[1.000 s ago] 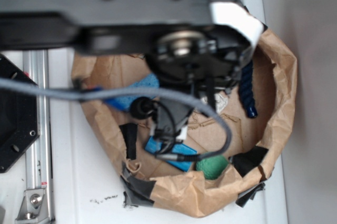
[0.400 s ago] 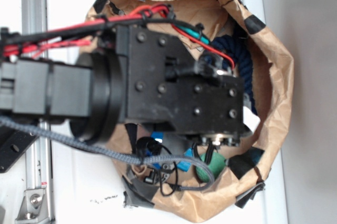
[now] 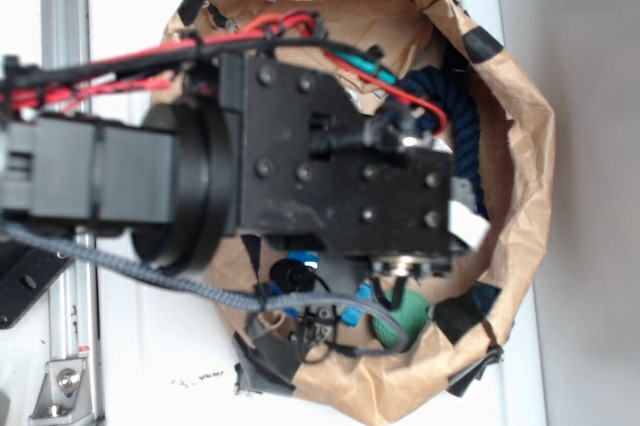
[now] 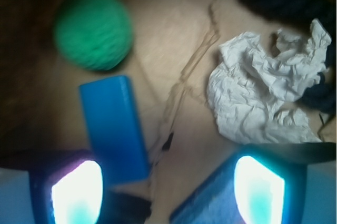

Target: Grab the blue block.

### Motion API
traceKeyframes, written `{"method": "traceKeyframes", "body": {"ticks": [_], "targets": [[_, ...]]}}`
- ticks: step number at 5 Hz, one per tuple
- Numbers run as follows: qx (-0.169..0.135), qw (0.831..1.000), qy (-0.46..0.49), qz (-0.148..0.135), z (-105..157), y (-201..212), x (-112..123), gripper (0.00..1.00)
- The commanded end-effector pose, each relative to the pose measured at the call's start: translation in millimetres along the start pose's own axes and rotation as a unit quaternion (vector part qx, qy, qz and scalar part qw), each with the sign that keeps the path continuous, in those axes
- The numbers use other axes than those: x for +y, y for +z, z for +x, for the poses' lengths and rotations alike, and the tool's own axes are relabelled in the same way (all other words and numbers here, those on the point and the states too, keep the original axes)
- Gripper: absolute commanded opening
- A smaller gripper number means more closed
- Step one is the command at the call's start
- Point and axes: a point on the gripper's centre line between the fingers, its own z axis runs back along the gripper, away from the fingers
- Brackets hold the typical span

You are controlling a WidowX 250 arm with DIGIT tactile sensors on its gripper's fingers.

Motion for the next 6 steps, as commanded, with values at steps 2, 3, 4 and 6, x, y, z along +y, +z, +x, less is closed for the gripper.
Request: {"method": "traceKeyframes", "body": {"ticks": [2, 3, 4, 6], "targets": [[-0.040, 0.997, -0.053, -0.024, 16.7, -3.6, -18.8, 1.00], [-0.046, 0.994, -0.091, -0.039, 14.1, -6.5, -50.2, 1.00], [-0.047, 0.992, -0.112, -0.033, 16.4, -15.7, -63.5, 1.00], [0.008, 0.992, -0.120, -0.029, 2.7, -51.7, -61.8, 0.00]]}}
